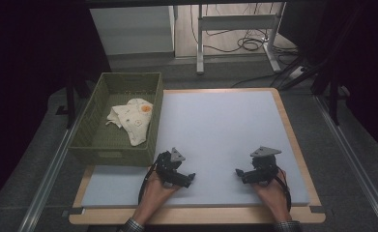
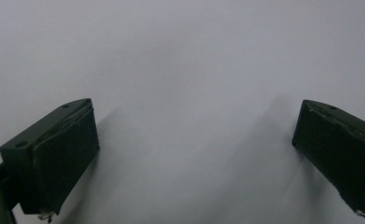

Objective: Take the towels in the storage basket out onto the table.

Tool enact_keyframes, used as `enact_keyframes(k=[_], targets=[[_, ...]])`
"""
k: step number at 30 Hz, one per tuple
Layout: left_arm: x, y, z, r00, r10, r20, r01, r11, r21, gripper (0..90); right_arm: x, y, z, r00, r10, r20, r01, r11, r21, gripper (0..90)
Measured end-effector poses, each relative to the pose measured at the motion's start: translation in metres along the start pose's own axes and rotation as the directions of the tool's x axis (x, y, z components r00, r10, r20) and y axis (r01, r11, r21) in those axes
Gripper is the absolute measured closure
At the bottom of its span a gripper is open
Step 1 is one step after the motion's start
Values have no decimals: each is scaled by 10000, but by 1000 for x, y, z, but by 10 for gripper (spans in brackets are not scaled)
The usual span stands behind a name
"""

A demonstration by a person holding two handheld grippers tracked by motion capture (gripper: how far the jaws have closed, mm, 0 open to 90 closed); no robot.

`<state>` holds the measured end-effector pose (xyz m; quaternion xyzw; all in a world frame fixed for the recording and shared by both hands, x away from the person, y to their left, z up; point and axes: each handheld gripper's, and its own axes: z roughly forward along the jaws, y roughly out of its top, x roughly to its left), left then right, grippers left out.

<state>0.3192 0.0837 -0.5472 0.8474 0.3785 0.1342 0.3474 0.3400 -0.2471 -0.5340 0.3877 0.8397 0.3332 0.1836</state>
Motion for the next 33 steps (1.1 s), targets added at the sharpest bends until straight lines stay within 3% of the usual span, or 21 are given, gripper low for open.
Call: enact_keyframes(k=[33], targets=[[0, 1, -1, 10000, 19, 85, -19, 10000, -7, 17, 0, 0, 0, 10000, 30, -15, -30, 10000, 10, 22]])
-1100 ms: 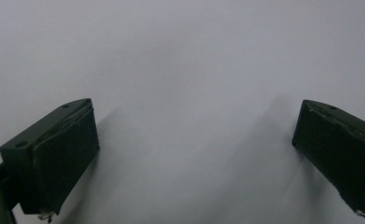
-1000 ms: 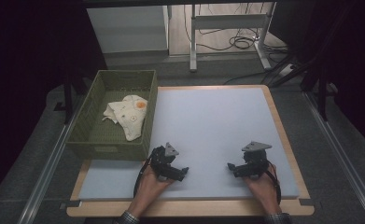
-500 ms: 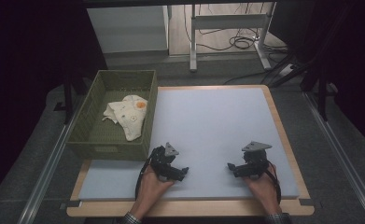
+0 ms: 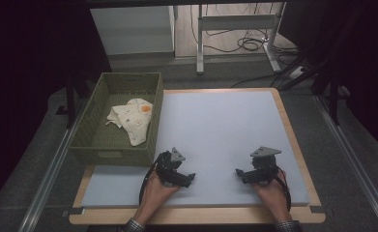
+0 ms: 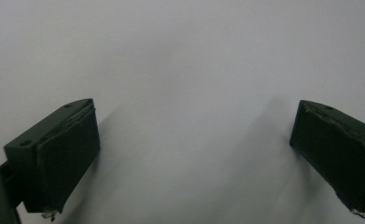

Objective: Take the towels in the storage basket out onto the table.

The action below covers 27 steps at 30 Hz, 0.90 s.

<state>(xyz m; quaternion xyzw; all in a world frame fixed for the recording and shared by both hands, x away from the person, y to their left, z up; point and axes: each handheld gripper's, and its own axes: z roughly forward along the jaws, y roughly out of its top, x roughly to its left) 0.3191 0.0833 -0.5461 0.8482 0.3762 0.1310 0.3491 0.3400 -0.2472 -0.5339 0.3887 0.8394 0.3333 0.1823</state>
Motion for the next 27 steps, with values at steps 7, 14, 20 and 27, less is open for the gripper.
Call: enact_keyframes(k=[7, 14, 20, 27], targets=[[1, 7, -2, 9997, 69, 245, -68, 10000, -50, 18, 0, 0, 0, 10000, -6, 8, 6, 10000, -2, 22], [-2, 19, -5, 9990, 196, 400, -195, 9998, -33, 18, 0, 0, 0, 10000, -6, 2, 6, 10000, -1, 22], [-3, 29, -6, 9979, 252, 596, -248, 9997, -80, 18, 0, 0, 0, 10000, -8, 1, 8, 10000, -2, 22], [-2, 40, -7, 9969, 184, 765, -169, 9997, -195, 18, 0, 0, 0, 10000, -6, 4, 6, 10000, -3, 22]])
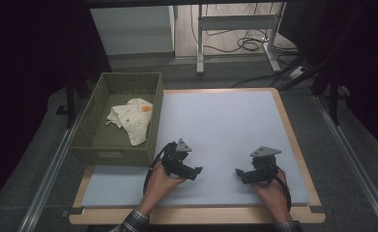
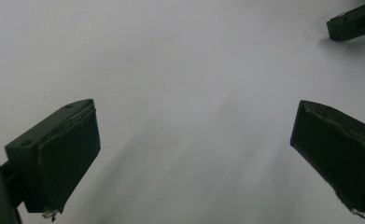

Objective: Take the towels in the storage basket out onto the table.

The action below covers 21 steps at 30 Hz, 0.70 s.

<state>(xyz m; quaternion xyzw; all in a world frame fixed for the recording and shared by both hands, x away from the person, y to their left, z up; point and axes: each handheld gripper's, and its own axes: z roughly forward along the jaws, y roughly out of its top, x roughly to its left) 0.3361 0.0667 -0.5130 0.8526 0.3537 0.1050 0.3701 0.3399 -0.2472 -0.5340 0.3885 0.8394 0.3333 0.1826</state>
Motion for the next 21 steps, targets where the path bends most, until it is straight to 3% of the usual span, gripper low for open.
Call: enact_keyframes(k=[12, 21], targets=[[4, 19, 1, 9999, 101, 39, -101, 9999, 46, 17, 0, 0, 0, 10000, -27, 2, 27, 10000, -3, 22], [6, 44, -1, 9995, 301, -38, -301, 9995, -12, 17, 0, 0, 0, 10000, -22, 3, 22, 10000, -10, 22]])
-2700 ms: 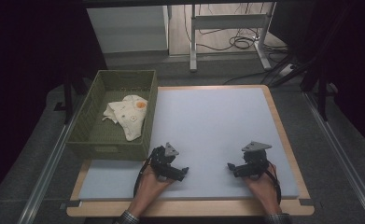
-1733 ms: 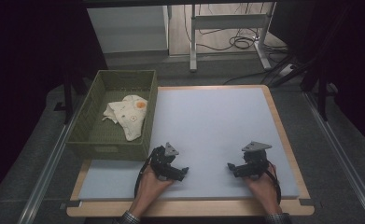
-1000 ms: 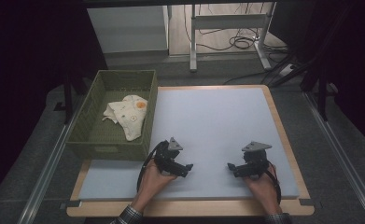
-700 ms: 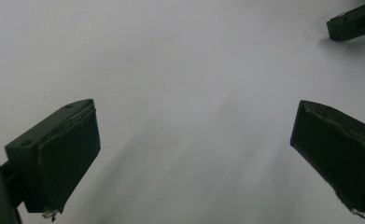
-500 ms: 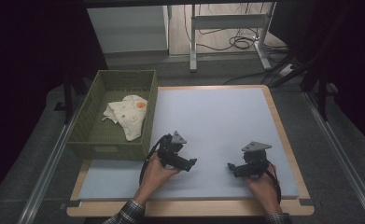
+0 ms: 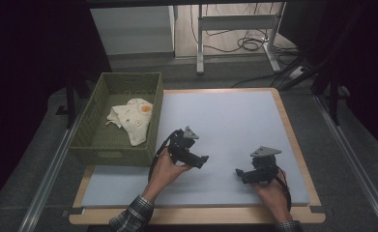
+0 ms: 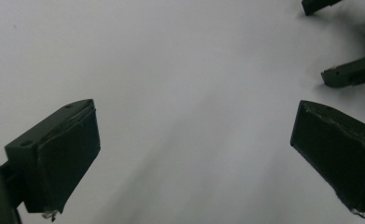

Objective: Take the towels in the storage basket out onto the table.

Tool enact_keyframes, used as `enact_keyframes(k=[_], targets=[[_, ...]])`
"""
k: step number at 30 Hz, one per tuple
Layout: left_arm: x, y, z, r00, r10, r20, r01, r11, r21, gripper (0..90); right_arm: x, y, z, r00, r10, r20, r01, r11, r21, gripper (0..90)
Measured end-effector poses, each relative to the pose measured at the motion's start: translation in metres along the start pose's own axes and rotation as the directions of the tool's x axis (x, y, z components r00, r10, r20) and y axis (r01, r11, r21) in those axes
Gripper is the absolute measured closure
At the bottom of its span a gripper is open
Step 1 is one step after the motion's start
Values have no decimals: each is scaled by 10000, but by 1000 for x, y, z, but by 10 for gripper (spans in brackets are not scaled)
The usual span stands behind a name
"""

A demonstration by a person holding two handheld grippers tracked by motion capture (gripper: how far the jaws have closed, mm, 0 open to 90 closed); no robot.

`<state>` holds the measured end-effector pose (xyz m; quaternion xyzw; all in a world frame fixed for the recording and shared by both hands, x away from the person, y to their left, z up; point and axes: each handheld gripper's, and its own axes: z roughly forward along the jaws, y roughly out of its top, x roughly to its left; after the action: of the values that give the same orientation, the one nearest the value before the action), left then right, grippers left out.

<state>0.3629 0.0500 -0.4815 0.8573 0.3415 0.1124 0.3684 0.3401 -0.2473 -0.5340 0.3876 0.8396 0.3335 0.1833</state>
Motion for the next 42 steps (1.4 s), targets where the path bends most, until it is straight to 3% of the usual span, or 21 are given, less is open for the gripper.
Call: enact_keyframes(k=[7, 23, 32, 42], targets=[[7, 21, -6, 9997, 131, -211, -132, 9999, -53, 16, 0, 0, 0, 10000, 19, -11, -19, 10000, 9, 22], [40, 53, -8, 9975, -166, -693, 179, 9997, 184, 16, 0, 0, 0, 10000, 15, -8, -15, 10000, -10, 22], [63, 63, -17, 9951, -531, -837, 544, 9984, 127, 14, 0, 0, 0, 10000, 14, -12, -14, 10000, -11, 22], [93, 69, -33, 9867, -796, -1415, 824, 9965, 144, 15, 0, 0, 0, 10000, 16, -20, -16, 10000, -11, 22]])
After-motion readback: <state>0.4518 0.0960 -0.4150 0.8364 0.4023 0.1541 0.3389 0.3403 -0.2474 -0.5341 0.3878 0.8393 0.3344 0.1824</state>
